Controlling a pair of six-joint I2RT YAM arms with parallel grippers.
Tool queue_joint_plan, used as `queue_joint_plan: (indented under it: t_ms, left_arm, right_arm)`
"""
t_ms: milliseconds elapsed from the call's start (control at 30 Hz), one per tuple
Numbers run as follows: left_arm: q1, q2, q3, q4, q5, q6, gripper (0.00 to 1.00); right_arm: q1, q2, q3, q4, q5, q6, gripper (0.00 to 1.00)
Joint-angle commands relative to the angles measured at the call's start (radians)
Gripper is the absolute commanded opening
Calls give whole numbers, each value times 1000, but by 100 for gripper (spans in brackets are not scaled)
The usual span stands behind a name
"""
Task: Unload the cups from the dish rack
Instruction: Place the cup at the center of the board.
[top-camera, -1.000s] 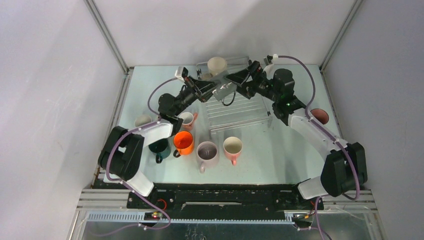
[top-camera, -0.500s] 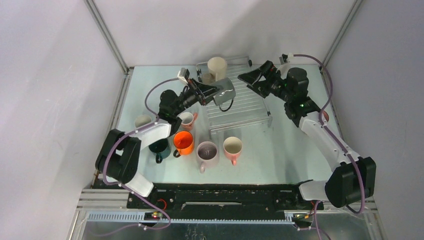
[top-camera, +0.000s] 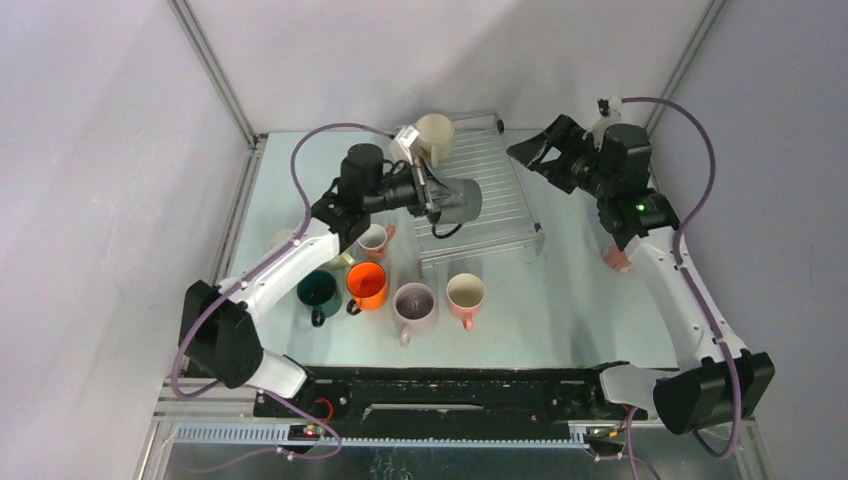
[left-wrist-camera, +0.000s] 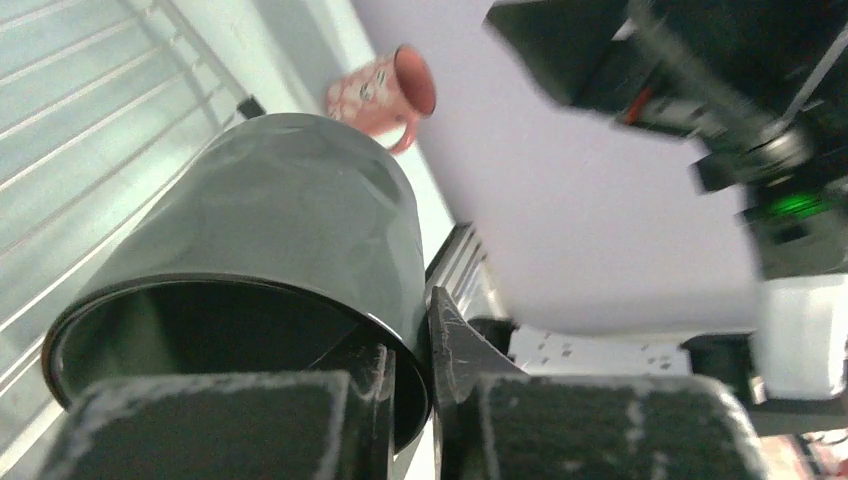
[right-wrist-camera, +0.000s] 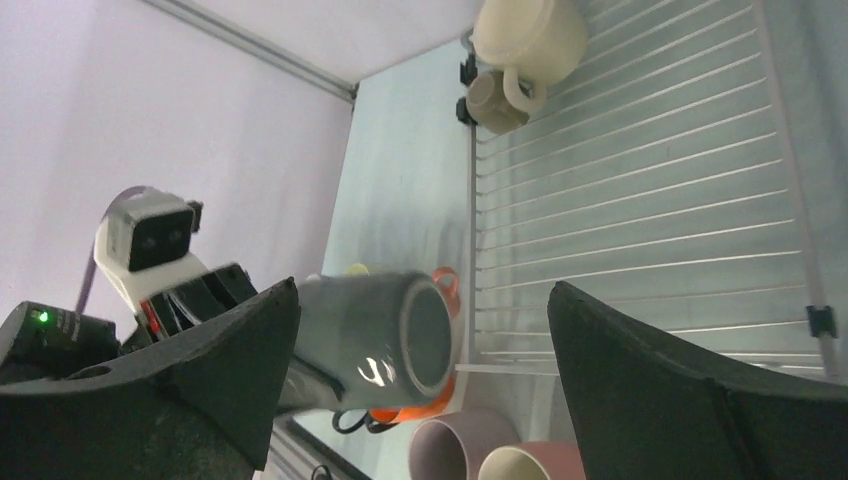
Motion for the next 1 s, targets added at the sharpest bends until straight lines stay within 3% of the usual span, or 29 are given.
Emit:
queue_joint_plan:
  t_ms: [0, 367, 733, 967]
  left_arm:
    - [-99, -7, 217, -365, -64, 334, 0]
    - [-352, 221, 612, -797, -311, 624, 0]
    - [-524, 475, 915, -982, -416, 727, 0]
    - [-590, 625, 1031, -1063, -472, 786, 0]
  right_arm:
    - [-3, -71, 117, -142, 106, -97, 100]
    - [-35, -146, 258, -308, 303, -168, 100]
    - [-63, -257, 303, -365, 434, -173, 100]
    - [-63, -296, 316, -377, 464, -173, 100]
